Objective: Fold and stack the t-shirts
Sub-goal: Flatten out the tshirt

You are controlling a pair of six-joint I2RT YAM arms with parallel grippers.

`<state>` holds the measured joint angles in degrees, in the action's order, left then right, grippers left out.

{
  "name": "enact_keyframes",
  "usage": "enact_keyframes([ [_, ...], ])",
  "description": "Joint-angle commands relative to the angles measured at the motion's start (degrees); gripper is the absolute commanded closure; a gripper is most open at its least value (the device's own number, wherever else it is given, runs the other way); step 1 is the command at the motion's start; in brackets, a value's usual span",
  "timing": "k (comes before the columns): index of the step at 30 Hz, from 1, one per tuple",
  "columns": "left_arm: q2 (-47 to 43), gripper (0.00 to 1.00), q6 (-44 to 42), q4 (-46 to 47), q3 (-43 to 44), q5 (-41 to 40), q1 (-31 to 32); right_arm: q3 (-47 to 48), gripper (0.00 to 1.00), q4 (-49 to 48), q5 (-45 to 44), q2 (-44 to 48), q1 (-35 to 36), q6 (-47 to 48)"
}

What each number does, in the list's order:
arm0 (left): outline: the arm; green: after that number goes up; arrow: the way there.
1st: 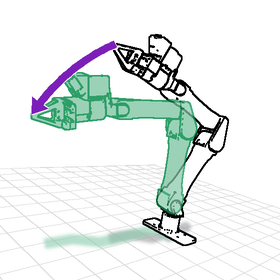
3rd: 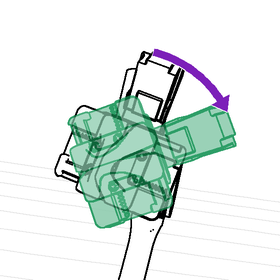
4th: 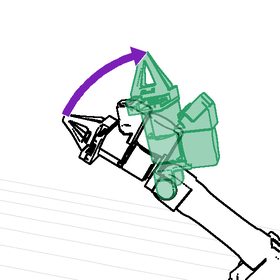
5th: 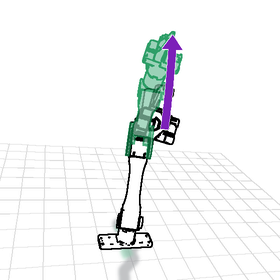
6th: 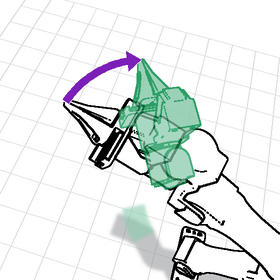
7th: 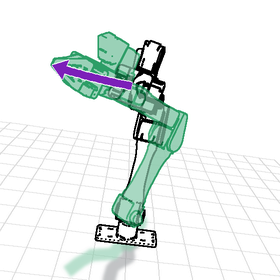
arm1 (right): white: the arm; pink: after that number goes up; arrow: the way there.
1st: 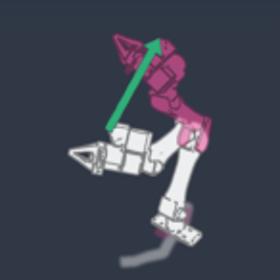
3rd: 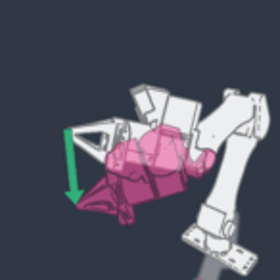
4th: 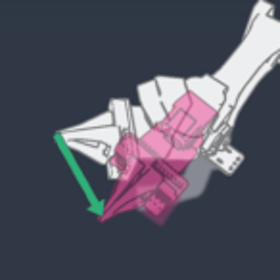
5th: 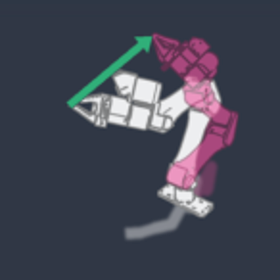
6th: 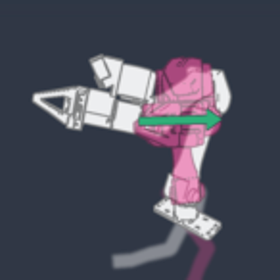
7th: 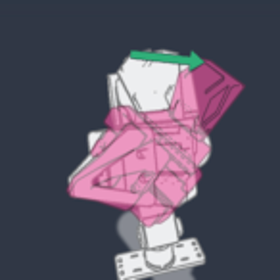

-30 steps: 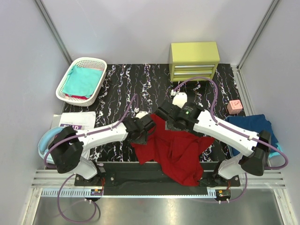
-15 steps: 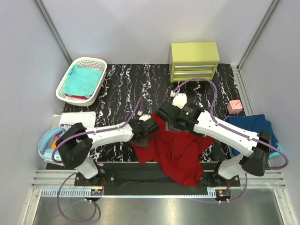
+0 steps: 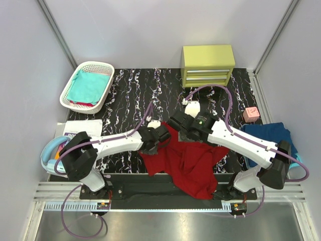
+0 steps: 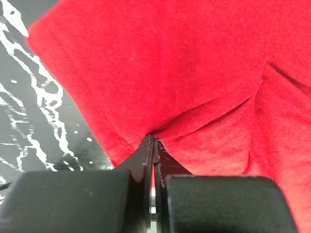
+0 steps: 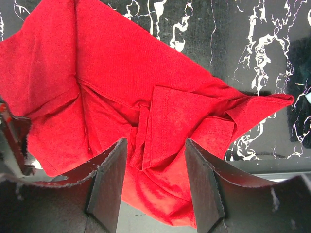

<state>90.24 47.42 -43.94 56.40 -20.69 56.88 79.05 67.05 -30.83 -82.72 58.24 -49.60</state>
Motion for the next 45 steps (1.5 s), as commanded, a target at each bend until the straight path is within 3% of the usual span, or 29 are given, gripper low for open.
enact_keyframes([
  [1,-3.7,1.00,-0.3,-3.3,4.8,-8.1,-0.5,0.7,0.42,-1.4,-0.9,1.7,0.3,0.9],
  [6,-7.2,1.00,-3.3,-6.0,8.9,-11.4,-4.0,0.6,0.42,-1.7,-1.0,1.9,0.3,1.1],
  [13,-7.2,1.00,-9.1,-6.0,13.6,-12.2,-14.1,0.2,0.42,-2.0,-1.4,2.1,0.4,0.9],
  [22,0.7,1.00,-19.5,-6.2,32.9,-11.4,-26.6,1.1,0.42,-2.1,-2.9,1.6,-0.6,1.2],
  [31,8.9,1.00,-21.1,-9.1,50.5,-8.5,-31.0,0.1,0.42,-4.6,-0.6,0.1,-5.8,2.2],
  [36,10.9,1.00,-21.6,-9.3,53.3,-6.3,-32.2,-3.5,0.44,-10.2,6.0,-1.7,-10.9,4.4],
  [40,11.8,1.00,-21.5,-9.3,52.2,-4.5,-32.2,-8.0,0.47,-14.6,13.4,-4.3,-10.8,5.3],
  [45,11.7,1.00,-21.1,-8.9,48.4,-3.2,-32.2,-12.0,0.45,-17.1,14.2,-6.7,-3.0,5.8],
])
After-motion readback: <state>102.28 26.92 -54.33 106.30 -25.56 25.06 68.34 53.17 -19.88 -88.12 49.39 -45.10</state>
